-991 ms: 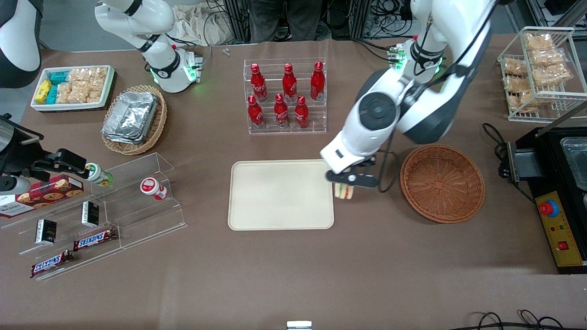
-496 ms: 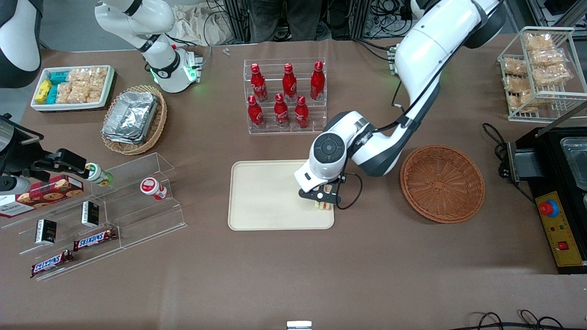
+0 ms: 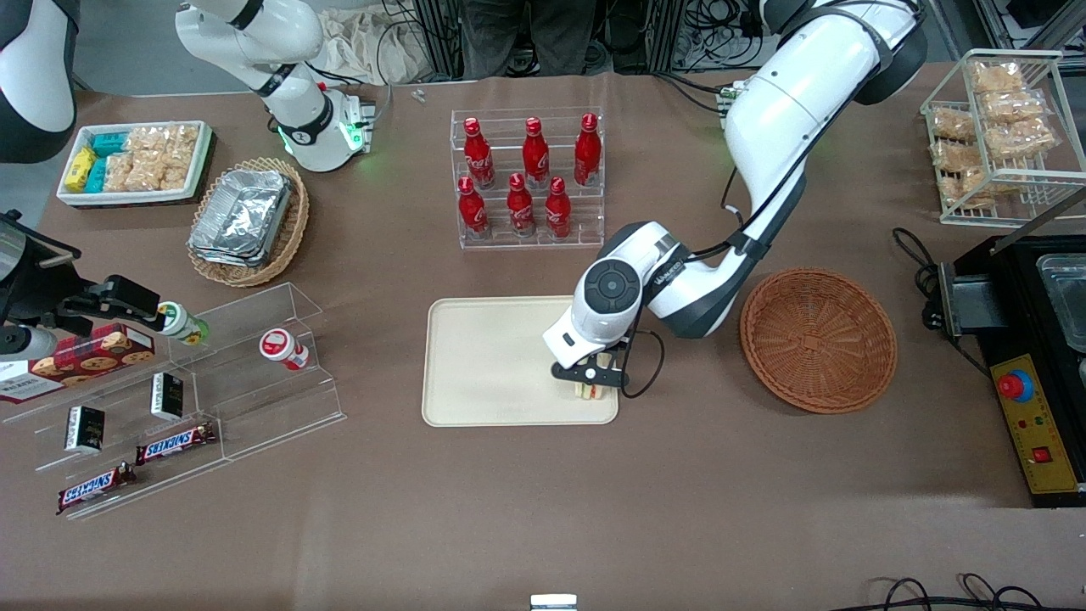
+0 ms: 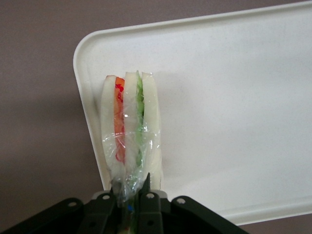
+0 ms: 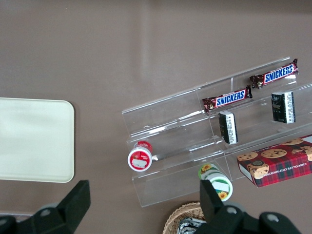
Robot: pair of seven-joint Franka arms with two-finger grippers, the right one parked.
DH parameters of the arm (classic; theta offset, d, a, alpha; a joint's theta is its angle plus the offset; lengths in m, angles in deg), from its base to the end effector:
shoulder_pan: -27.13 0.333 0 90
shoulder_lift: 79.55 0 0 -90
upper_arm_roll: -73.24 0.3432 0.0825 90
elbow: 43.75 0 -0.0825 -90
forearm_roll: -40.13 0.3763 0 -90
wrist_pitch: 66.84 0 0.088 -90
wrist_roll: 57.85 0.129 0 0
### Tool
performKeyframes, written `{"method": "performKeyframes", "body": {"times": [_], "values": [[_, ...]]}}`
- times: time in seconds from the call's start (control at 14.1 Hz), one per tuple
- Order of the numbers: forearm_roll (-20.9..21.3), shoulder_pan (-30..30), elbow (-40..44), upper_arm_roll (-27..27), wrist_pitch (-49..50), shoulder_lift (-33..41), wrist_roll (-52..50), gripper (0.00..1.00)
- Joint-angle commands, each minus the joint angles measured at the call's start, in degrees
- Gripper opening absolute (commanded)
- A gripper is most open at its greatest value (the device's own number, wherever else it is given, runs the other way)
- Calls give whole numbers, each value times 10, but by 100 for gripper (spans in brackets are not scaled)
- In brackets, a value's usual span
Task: Place sandwich from basket to tray
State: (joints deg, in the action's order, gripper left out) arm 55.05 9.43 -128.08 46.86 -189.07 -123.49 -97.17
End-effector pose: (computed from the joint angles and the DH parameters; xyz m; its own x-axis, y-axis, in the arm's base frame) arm 0.5712 -0.4458 0.2569 0.9900 -0.1179 -0.0772 -0.1132 -0.9916 0.0629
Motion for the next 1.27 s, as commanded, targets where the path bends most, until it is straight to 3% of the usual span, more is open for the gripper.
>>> {"method": "performKeyframes", "body": {"times": [0.0,0.35,0.71,1.2], "values": [[23,-7,18,2,0,-8,-47,100],[25,2,15,2,22,35,-67,100],[15,29,10,0,188,142,-56,100],[-20,192,10,-1,306,260,243,100]]}}
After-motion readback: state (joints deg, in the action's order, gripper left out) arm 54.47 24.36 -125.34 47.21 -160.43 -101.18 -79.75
